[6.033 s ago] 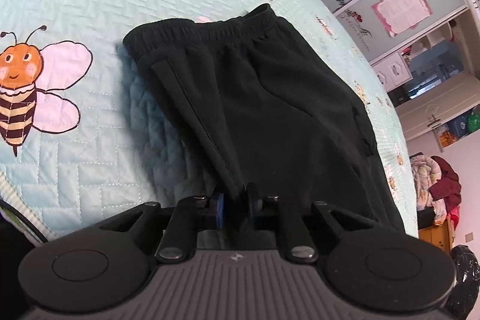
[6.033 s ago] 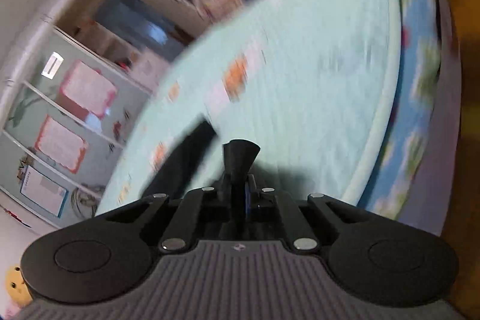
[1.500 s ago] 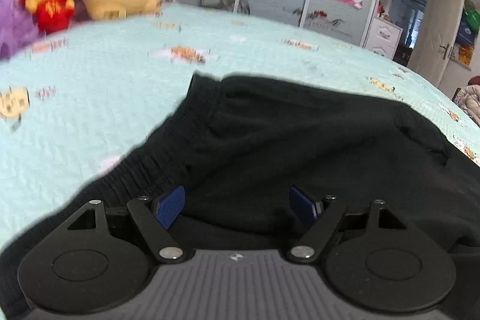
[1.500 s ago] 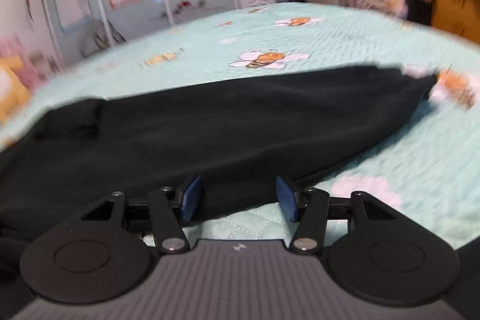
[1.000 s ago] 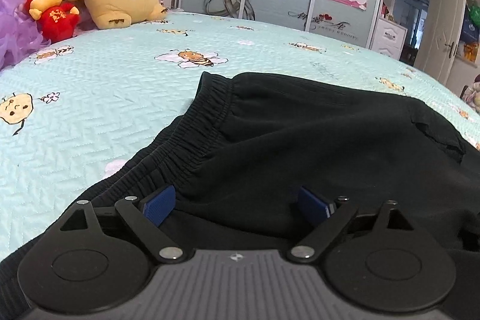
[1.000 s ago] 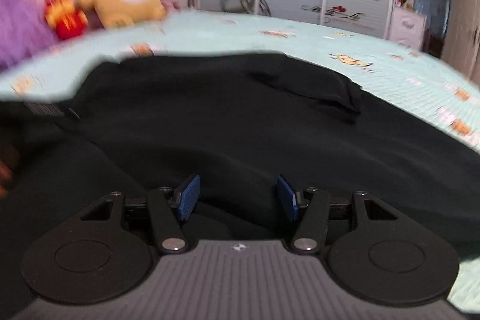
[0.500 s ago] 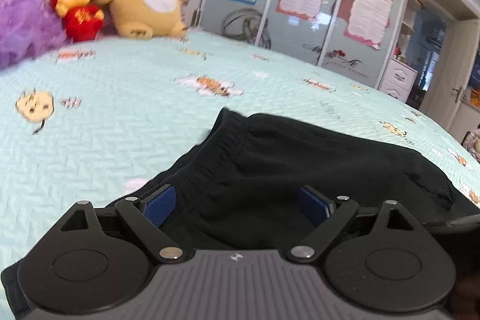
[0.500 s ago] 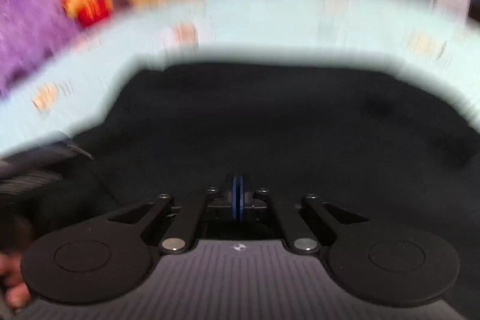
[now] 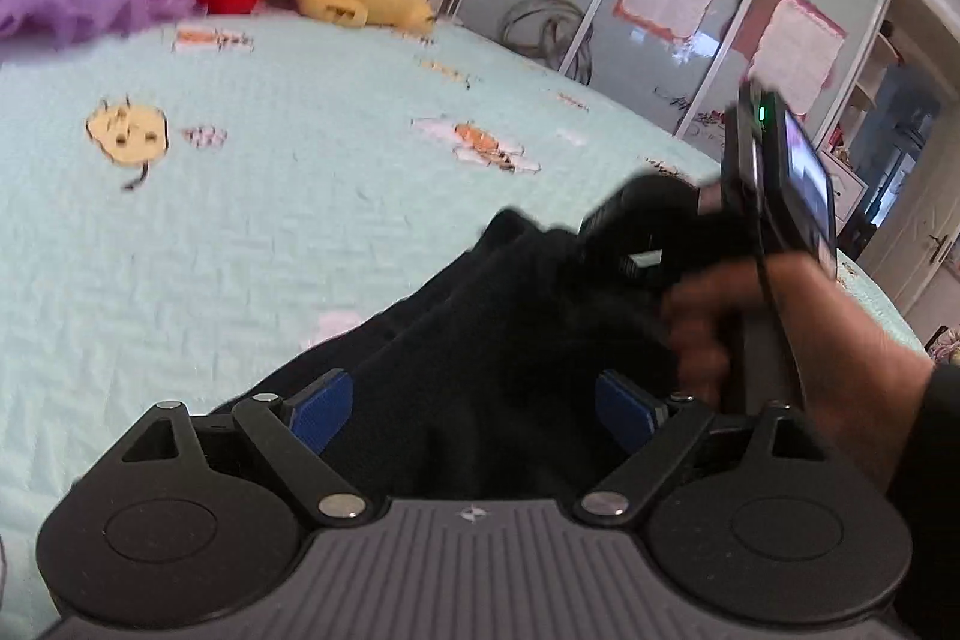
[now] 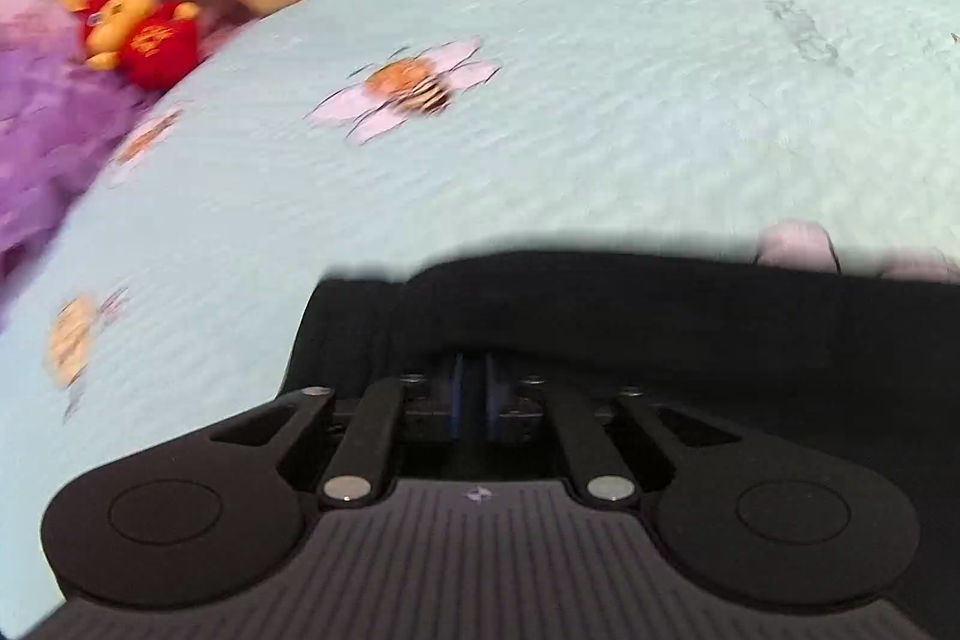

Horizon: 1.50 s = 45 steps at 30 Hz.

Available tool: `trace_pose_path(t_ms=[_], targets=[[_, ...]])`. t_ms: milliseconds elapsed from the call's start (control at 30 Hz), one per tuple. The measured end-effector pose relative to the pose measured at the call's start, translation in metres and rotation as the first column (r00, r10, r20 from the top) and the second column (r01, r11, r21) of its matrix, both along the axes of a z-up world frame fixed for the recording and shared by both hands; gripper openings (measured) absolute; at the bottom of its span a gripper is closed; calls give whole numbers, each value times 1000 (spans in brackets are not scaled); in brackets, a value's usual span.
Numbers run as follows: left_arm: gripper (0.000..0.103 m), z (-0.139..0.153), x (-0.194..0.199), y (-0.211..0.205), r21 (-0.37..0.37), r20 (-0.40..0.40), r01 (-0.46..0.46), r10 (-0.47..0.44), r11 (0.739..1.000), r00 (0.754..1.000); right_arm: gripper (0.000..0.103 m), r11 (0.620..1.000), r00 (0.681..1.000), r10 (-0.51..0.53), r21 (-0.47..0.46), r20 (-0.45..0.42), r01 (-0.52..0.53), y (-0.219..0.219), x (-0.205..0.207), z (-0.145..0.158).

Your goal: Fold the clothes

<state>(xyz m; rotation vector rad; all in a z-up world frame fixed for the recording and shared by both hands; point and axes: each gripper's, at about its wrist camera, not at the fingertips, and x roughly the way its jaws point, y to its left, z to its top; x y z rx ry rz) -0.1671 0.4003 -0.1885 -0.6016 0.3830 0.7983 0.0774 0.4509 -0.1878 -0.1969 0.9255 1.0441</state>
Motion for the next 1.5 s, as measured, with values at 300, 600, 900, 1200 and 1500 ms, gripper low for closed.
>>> trace_pose_path(t_ms=[300, 600, 900, 1200, 1500], targets=[[90, -1, -4, 0, 6, -12, 3, -3, 1000, 1000, 24, 990, 999, -10, 143, 34, 5, -101, -42, 31], [90, -9, -19, -24, 66, -174, 66, -54, 996, 983, 37, 989, 997, -80, 124, -6, 81, -324, -138, 15], [90, 3, -83, -78, 120, -322, 119, -75, 986, 944, 50, 999, 969, -48, 11, 244, 46, -431, -232, -3], [92, 30, -84, -134, 148, -353, 265, -200, 953, 914, 49, 983, 962, -172, -20, 210, 180, -465, -216, 2], [86, 6, -89, -133, 33, -411, 227, -194, 973, 891, 50, 954, 931, -299, 87, 211, 287, -533, -227, 19]])
